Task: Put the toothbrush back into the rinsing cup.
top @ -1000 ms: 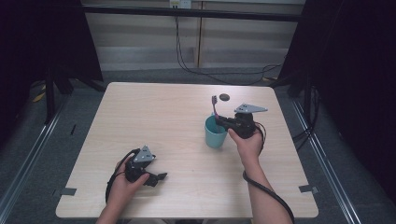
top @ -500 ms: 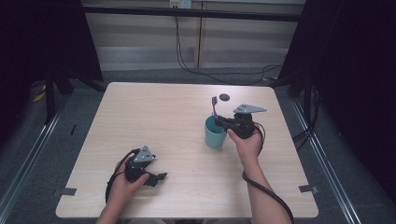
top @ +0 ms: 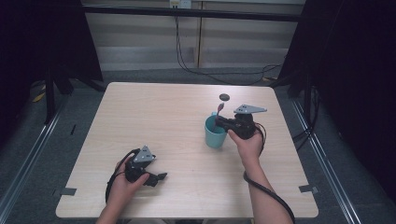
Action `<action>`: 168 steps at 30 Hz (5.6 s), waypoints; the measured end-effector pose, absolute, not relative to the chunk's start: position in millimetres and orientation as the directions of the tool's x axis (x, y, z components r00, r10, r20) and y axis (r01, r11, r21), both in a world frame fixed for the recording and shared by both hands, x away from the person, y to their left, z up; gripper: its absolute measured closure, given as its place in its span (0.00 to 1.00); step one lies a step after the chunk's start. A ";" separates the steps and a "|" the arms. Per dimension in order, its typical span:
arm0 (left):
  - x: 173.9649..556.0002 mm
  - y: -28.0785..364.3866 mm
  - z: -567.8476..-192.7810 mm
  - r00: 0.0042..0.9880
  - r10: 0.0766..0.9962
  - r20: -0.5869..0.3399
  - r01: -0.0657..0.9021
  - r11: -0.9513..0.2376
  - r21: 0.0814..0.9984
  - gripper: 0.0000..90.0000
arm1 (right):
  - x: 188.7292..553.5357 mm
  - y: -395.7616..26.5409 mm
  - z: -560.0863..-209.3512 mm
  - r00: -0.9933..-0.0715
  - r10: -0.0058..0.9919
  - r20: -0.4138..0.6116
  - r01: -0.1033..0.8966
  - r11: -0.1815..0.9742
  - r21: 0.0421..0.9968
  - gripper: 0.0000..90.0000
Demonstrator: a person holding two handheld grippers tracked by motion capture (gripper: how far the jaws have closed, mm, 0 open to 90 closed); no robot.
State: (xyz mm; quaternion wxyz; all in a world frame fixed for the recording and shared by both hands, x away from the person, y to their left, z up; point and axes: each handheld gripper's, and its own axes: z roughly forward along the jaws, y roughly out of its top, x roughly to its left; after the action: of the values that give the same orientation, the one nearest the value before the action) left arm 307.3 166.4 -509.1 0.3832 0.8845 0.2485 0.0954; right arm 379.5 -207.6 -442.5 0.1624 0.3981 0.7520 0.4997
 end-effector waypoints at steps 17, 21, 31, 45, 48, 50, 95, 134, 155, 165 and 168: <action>307.3 166.5 -509.1 0.858 0.513 -0.022 0.366 -0.583 0.725 0.17 | 380.1 -206.6 -439.7 -0.621 0.773 0.132 0.431 0.196 0.881 0.71; 307.2 166.4 -509.1 0.858 0.513 -0.022 0.367 -0.583 0.725 0.17 | 379.6 -208.9 -437.0 -0.611 0.782 0.125 0.428 0.194 0.883 0.60; 307.3 166.5 -509.1 0.858 0.513 -0.022 0.366 -0.583 0.725 0.17 | 374.8 -215.3 -435.5 -0.594 0.793 0.137 0.442 0.179 0.879 0.40; 307.2 166.4 -509.1 0.858 0.513 -0.022 0.367 -0.582 0.725 0.17 | 363.2 -225.8 -435.5 -0.590 0.796 0.135 0.461 0.195 0.866 0.25; 307.2 166.4 -509.1 0.858 0.513 -0.022 0.367 -0.582 0.725 0.17 | 361.0 -226.3 -435.7 -0.592 0.794 0.138 0.465 0.197 0.863 0.23; 307.3 166.5 -509.1 0.858 0.513 -0.022 0.367 -0.583 0.725 0.17 | 358.8 -226.5 -436.7 -0.598 0.790 0.136 0.467 0.206 0.860 0.23; 307.3 166.4 -509.1 0.858 0.513 -0.022 0.367 -0.583 0.725 0.17 | 329.2 -249.6 -450.5 -0.630 0.773 0.073 0.506 0.337 0.794 0.24; 307.3 166.4 -509.1 0.858 0.513 -0.022 0.367 -0.583 0.725 0.17 | 304.8 -267.9 -484.4 -0.641 0.763 0.086 0.554 0.382 0.739 0.20; 307.3 166.4 -509.1 0.858 0.513 -0.022 0.366 -0.583 0.725 0.17 | 302.9 -256.4 -505.4 -0.660 0.751 0.027 0.573 0.479 0.665 0.15; 307.1 166.4 -509.2 0.858 0.513 -0.022 0.366 -0.582 0.726 0.17 | 298.4 -262.4 -512.5 -0.672 0.739 0.034 0.529 0.448 0.721 0.13; 307.1 166.4 -509.2 0.858 0.513 -0.021 0.366 -0.582 0.726 0.17 | 298.4 -262.4 -512.5 -0.673 0.739 0.034 0.529 0.448 0.721 0.13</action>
State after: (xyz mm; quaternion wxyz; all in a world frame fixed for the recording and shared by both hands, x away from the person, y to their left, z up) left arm 307.1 166.4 -509.2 0.3836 0.8842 0.2487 0.0957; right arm 298.4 -262.4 -512.5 0.1441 0.3779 0.8387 0.3648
